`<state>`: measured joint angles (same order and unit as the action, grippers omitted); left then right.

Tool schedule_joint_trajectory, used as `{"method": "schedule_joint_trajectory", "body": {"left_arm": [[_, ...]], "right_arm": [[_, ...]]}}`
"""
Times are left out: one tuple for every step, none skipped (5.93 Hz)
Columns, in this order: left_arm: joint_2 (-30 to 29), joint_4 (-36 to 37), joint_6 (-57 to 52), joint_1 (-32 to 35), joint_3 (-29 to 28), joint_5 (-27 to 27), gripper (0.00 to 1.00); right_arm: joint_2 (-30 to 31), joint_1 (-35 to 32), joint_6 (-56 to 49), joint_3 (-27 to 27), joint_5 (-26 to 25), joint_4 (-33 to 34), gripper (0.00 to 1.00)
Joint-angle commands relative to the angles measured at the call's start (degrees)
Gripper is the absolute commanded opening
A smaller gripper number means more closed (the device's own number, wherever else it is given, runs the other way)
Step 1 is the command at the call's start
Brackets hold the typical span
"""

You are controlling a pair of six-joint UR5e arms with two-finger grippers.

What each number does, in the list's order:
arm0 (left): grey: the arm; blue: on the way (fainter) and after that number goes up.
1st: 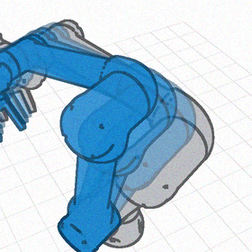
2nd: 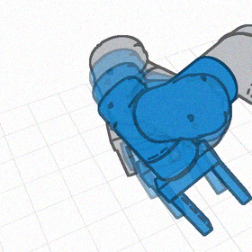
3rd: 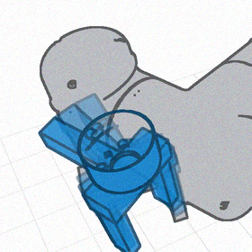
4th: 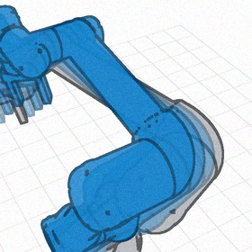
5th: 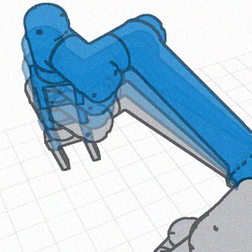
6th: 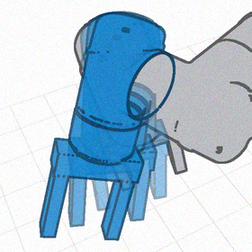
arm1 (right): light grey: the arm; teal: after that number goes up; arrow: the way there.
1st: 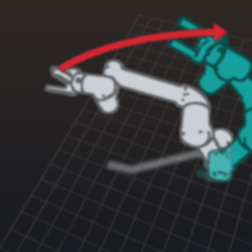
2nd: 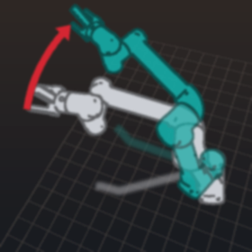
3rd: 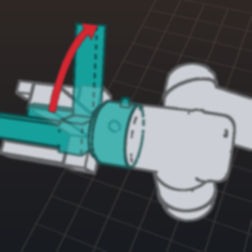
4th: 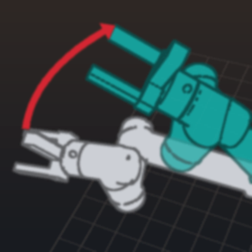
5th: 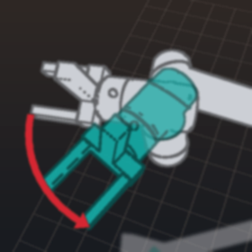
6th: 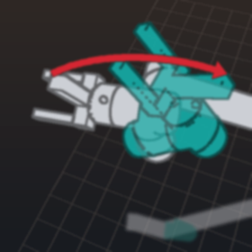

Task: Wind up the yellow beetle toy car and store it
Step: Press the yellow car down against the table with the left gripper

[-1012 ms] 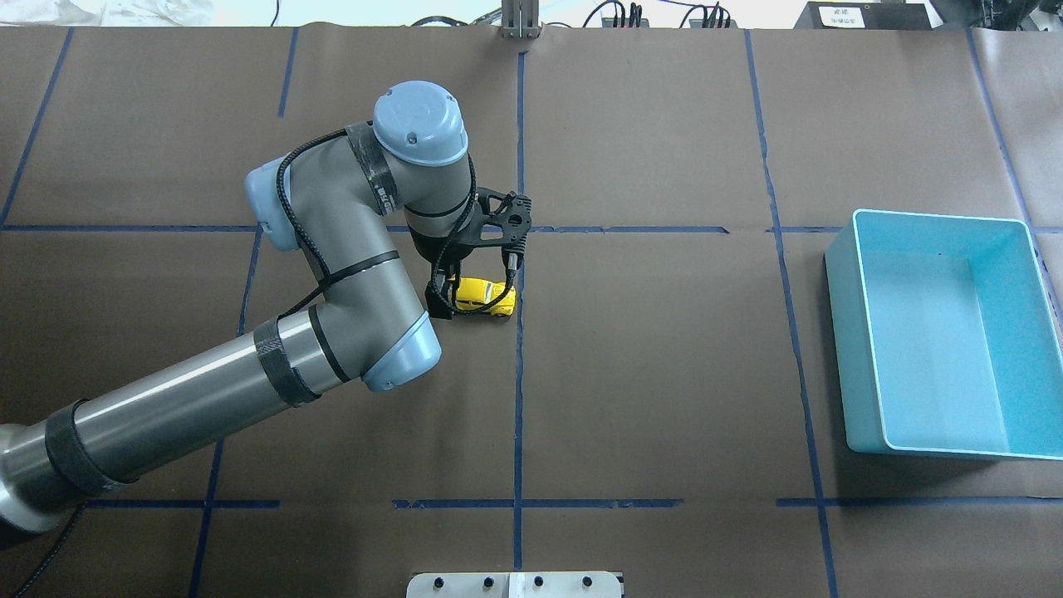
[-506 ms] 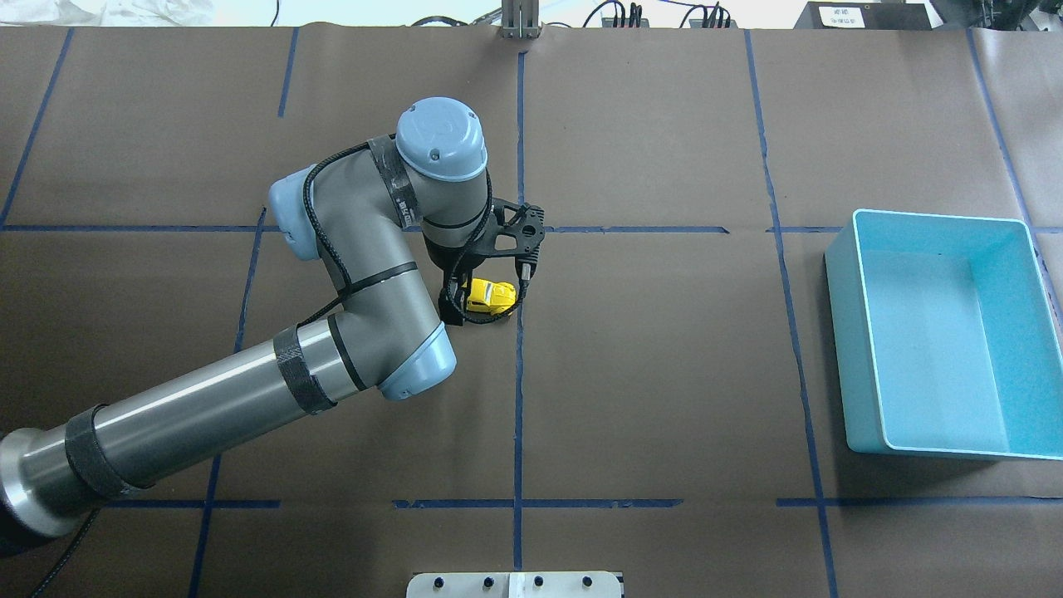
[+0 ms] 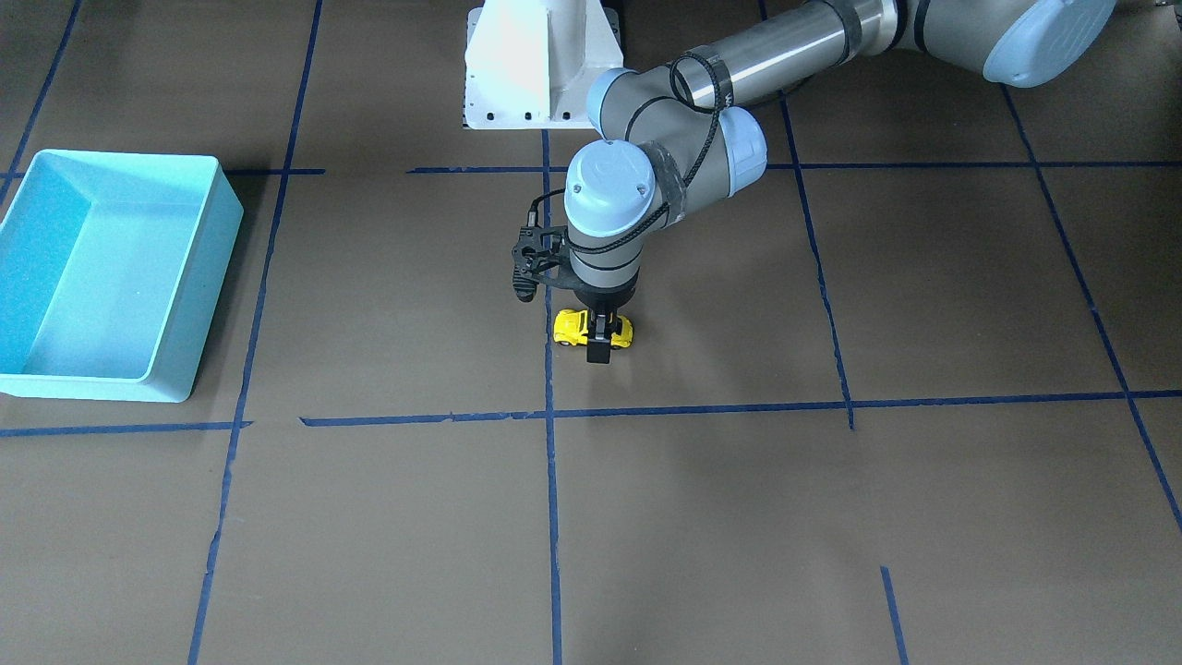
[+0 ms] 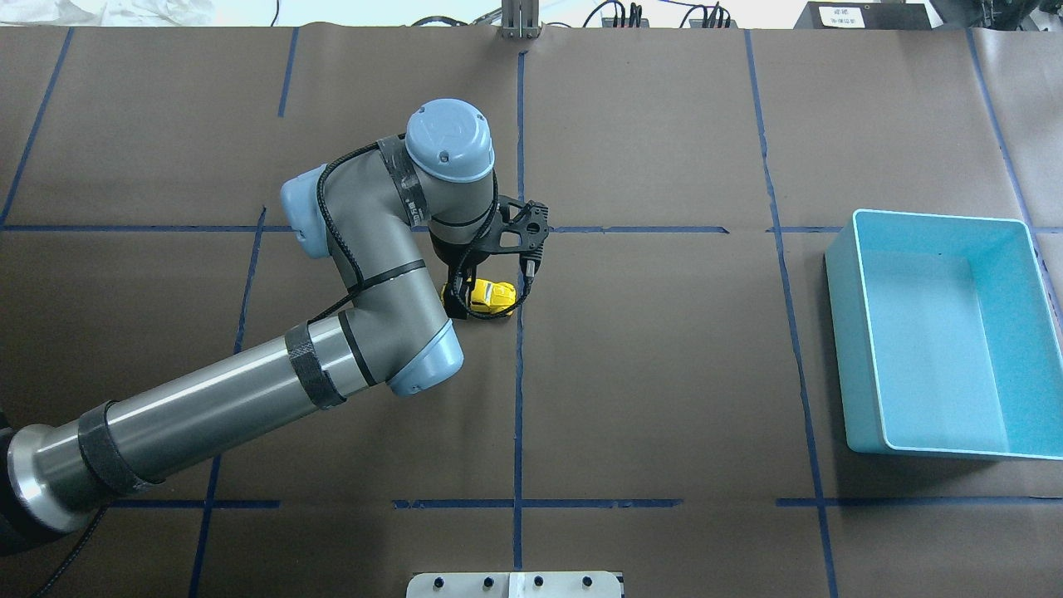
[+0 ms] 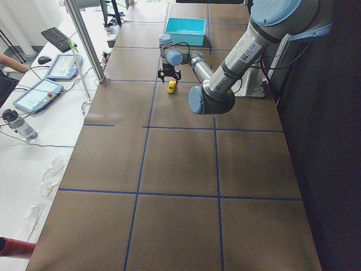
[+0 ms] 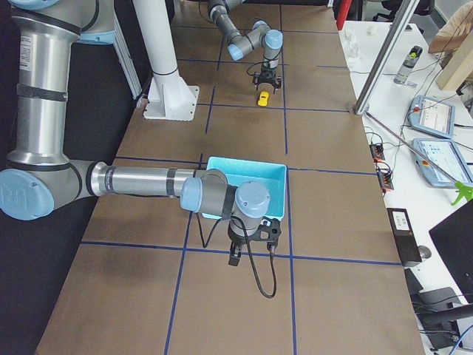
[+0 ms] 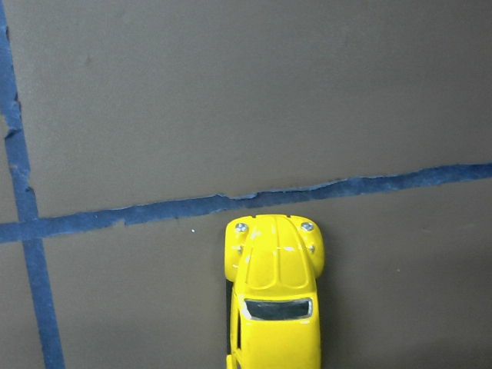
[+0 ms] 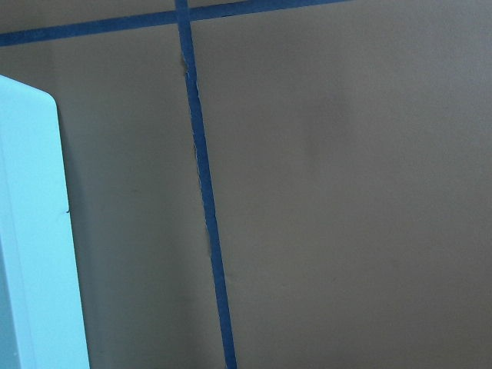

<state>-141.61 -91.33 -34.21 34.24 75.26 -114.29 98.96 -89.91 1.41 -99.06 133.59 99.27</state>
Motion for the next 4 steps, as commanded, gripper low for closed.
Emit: {"method": "schedule_joint_trajectory", "body": {"left_arm": [[-0.6, -0.7, 0.0, -0.7, -1.7, 0.0, 1.00], [-0.8, -0.7, 0.0, -1.4, -2.1, 0.1, 1.00], [-0.6, -0.7, 0.0, -1.5, -2.1, 0.1, 1.00], [-0.6, -0.8, 0.0, -1.5, -2.2, 0.2, 0.99]], "right_arm": [[0.0, 0.0, 0.0, -0.1, 0.0, 0.0, 1.00], [0.0, 0.0, 0.0, 0.0, 0.0, 0.0, 1.00], [0.0, 0.0, 0.0, 0.0, 0.0, 0.0, 1.00], [0.0, 0.0, 0.0, 0.0, 0.0, 0.0, 1.00]]}}
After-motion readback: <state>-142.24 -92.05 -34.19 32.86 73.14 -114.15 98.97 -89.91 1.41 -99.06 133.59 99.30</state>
